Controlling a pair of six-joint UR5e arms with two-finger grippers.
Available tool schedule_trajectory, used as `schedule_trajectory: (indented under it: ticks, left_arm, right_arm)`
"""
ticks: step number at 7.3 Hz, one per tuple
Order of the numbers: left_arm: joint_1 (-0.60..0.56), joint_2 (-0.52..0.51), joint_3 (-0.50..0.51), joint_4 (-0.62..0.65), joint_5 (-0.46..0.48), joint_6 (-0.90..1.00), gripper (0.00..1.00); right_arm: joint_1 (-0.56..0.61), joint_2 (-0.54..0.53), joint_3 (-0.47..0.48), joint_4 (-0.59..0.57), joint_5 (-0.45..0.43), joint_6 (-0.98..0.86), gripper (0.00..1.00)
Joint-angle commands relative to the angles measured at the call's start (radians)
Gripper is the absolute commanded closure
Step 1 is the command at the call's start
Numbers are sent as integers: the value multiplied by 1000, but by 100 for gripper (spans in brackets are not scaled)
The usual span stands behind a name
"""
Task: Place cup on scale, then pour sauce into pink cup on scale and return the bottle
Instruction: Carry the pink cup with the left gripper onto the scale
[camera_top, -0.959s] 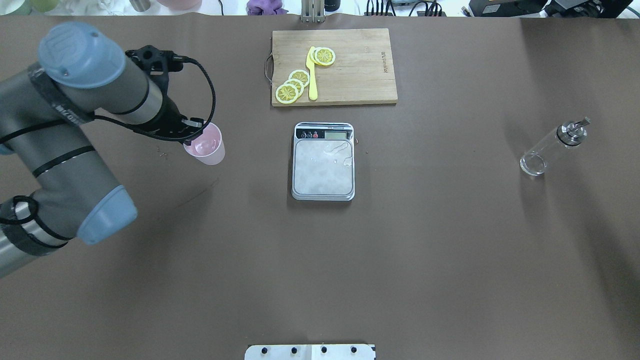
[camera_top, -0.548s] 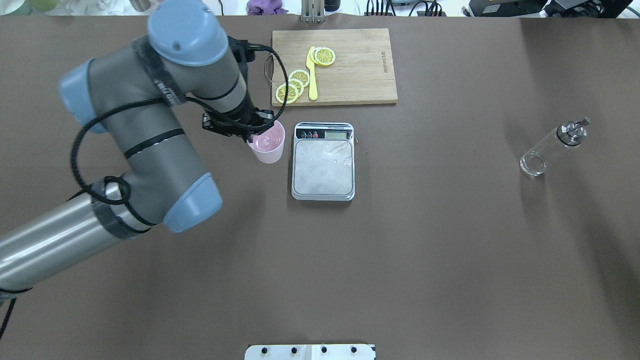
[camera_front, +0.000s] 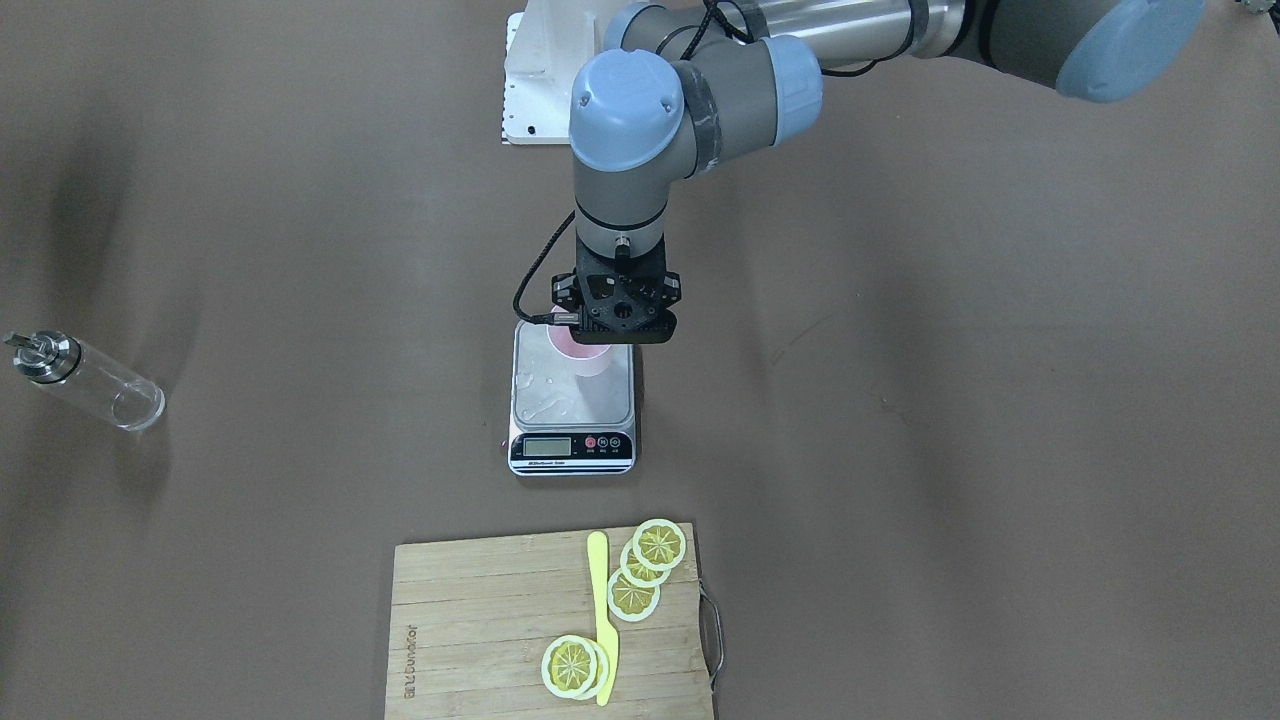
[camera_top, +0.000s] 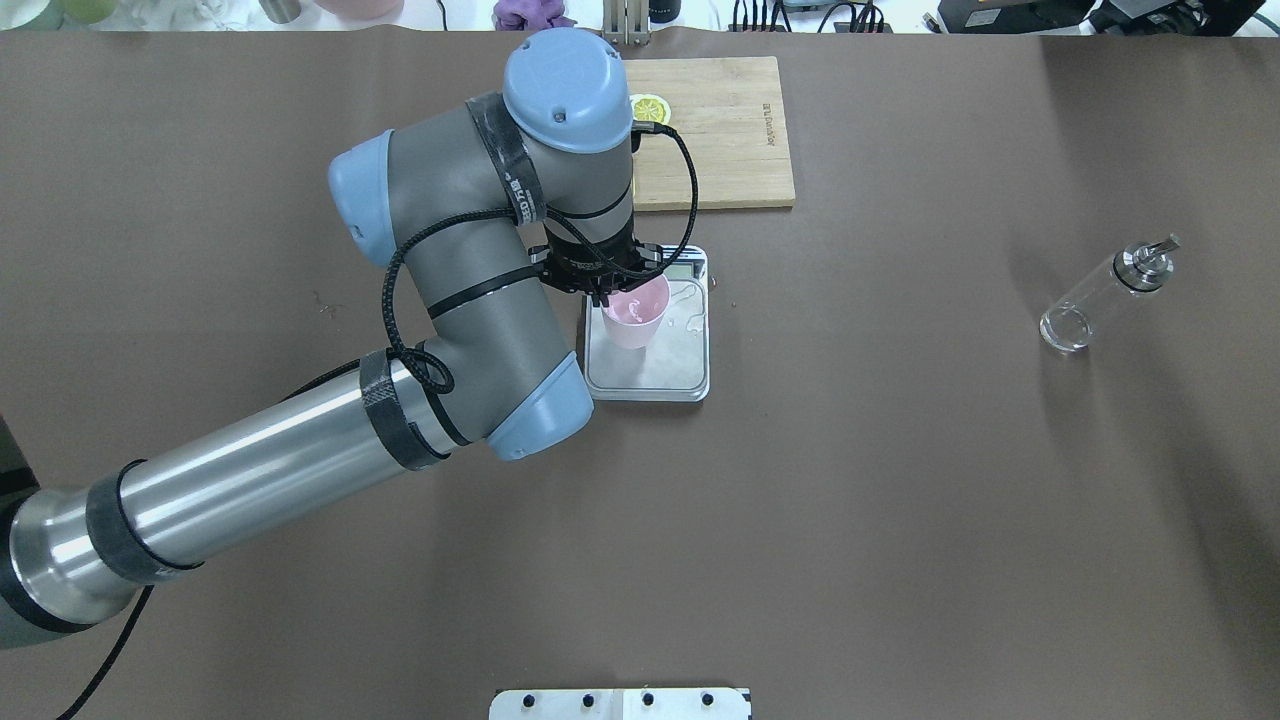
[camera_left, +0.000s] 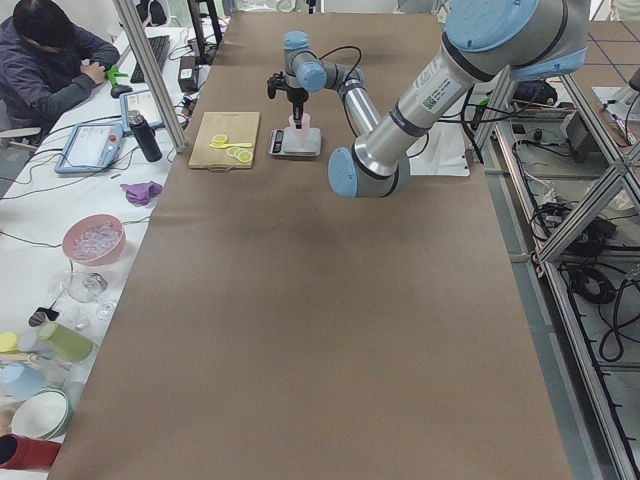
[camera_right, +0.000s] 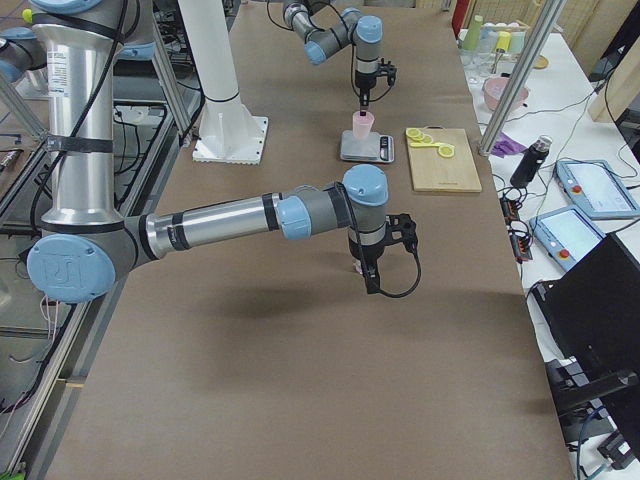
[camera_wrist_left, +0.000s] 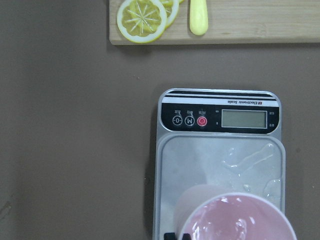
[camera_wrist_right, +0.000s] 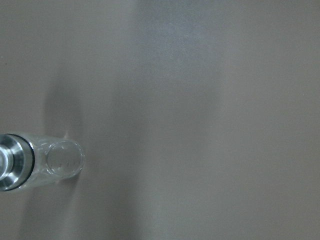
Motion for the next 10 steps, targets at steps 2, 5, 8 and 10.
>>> schedule_trajectory:
  ticks: [2,5,8,10]
  left_arm:
    - [16,-4,39,-64,27,8,100]
    - [19,-3,41,-78,27,10,100]
    - [21,2,39,-110,29,49,13]
    - [-16,4,-7,-93,24,92,3]
  right_arm:
    - [0,0,0,0,0,0,0]
    - [0,0,-2,0,0,0,0]
    - [0,0,-3,-2,2,0,0]
    - [0,5,-3,0,0,-3,0]
